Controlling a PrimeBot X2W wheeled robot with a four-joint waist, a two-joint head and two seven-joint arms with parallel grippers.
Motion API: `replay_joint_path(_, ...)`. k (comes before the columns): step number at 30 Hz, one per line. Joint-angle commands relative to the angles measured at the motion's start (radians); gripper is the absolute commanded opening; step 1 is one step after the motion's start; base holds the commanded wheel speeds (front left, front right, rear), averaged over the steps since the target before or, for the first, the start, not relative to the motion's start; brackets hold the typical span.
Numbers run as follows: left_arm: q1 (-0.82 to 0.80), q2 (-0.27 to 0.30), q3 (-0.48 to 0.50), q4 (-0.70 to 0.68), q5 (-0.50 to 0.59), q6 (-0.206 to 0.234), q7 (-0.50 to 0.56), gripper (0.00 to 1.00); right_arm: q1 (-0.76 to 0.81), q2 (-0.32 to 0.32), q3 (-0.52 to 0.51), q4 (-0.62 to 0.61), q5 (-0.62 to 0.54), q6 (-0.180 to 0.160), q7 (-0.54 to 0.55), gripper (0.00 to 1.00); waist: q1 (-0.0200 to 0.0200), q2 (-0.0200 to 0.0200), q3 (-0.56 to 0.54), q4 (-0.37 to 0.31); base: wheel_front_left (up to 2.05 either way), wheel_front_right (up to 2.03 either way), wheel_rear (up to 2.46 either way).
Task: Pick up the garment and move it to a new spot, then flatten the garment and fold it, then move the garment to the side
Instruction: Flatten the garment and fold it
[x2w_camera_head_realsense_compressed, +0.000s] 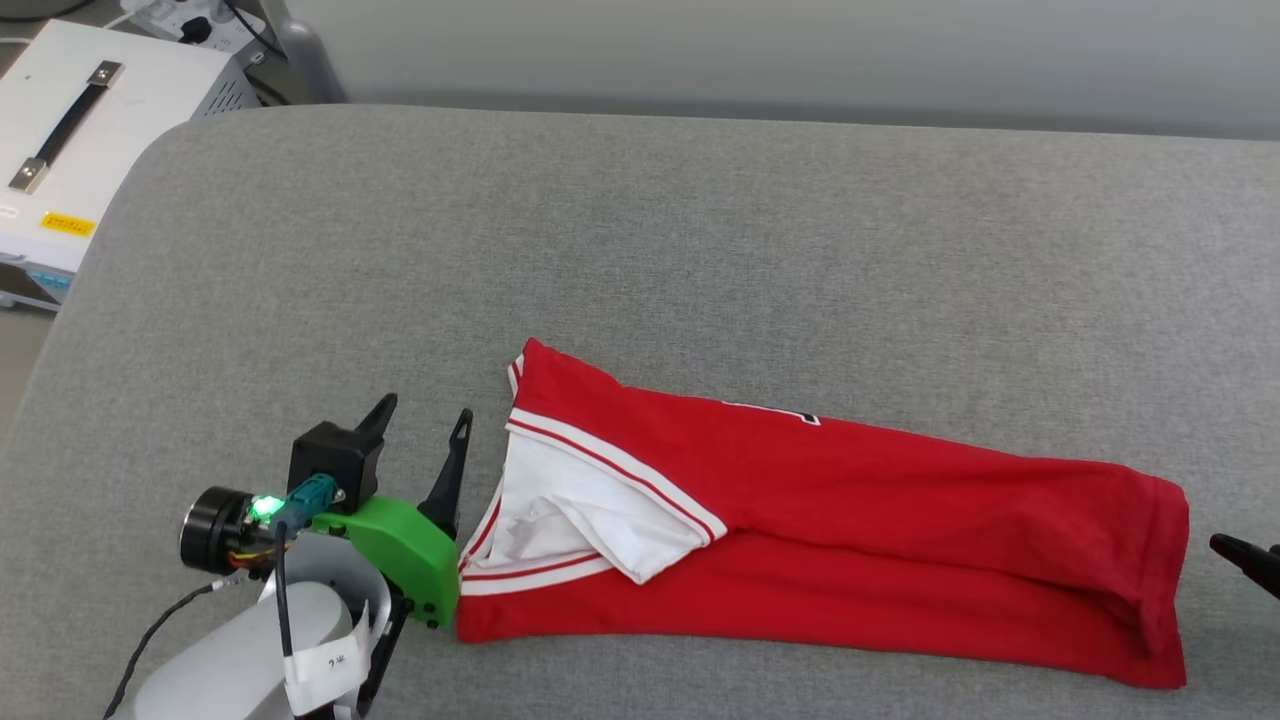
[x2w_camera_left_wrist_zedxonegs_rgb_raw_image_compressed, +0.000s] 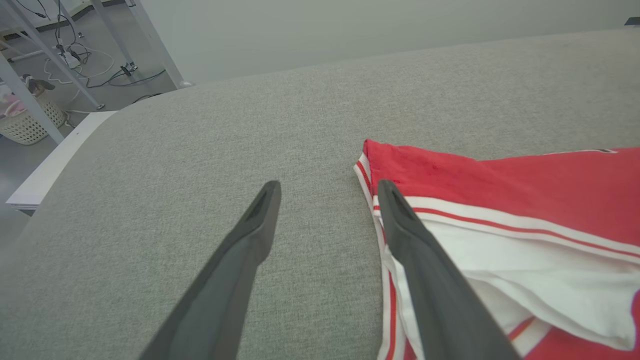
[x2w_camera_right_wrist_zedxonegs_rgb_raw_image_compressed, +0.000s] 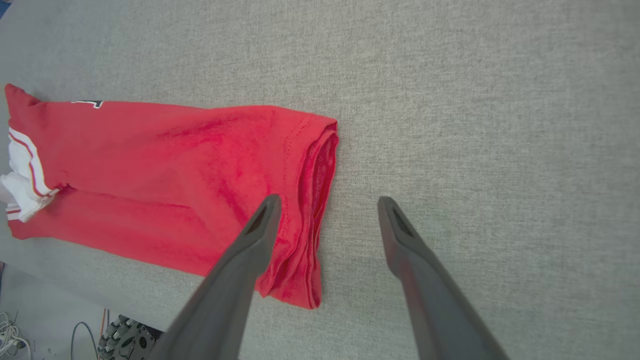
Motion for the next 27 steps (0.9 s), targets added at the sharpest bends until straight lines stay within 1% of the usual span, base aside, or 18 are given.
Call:
replay_joint_path(1,0.021,-0.016,0.035,-0.014,0.035,0.015,-0.006,1.0,0.01,0.018,-0.006,0.014,0.011,-0.001,0.01,1.0,0.0,-0.0001,0.018,0.022,0.0,0.0,0.0)
replay_joint_path(4,0.055,-0.042,0.115,-0.037,0.11,0.034,-0.006,1.0,0.002,0.047,-0.005,0.047,0.012,-0.001,0.029,1.0,0.0,-0.0001,0.032,0.04,0.0,0.0,0.0)
replay_joint_path(7,0.095,-0.07,0.193,-0.054,0.175,0.044,-0.007,1.0,-0.009,0.072,0.005,0.079,0.01,-0.001,0.041,1.0,0.0,-0.0001,0.044,0.054,0.0,0.0,0.0)
replay_joint_path(13,0.175,-0.138,0.332,-0.07,0.29,0.029,-0.007,1.0,-0.041,0.124,0.029,0.122,0.03,-0.001,0.046,1.0,0.0,-0.0001,0.059,0.078,0.0,0.0,0.0)
replay_joint_path(17,0.224,-0.188,0.413,-0.082,0.359,0.0,-0.007,1.0,-0.059,0.15,0.054,0.127,0.044,-0.001,0.04,1.0,0.0,-0.0001,0.066,0.088,0.0,0.0,0.0)
replay_joint_path(26,0.307,-0.301,0.577,-0.097,0.506,-0.083,-0.007,1.0,-0.089,0.171,0.129,0.156,0.043,-0.001,0.03,1.0,0.0,-0.0001,0.072,0.101,0.0,0.0,0.0)
replay_joint_path(27,0.315,-0.314,0.592,-0.096,0.525,-0.093,-0.007,1.0,-0.092,0.168,0.136,0.158,0.042,-0.001,0.025,0.63,0.0,-0.0001,0.071,0.102,0.0,0.0,0.0)
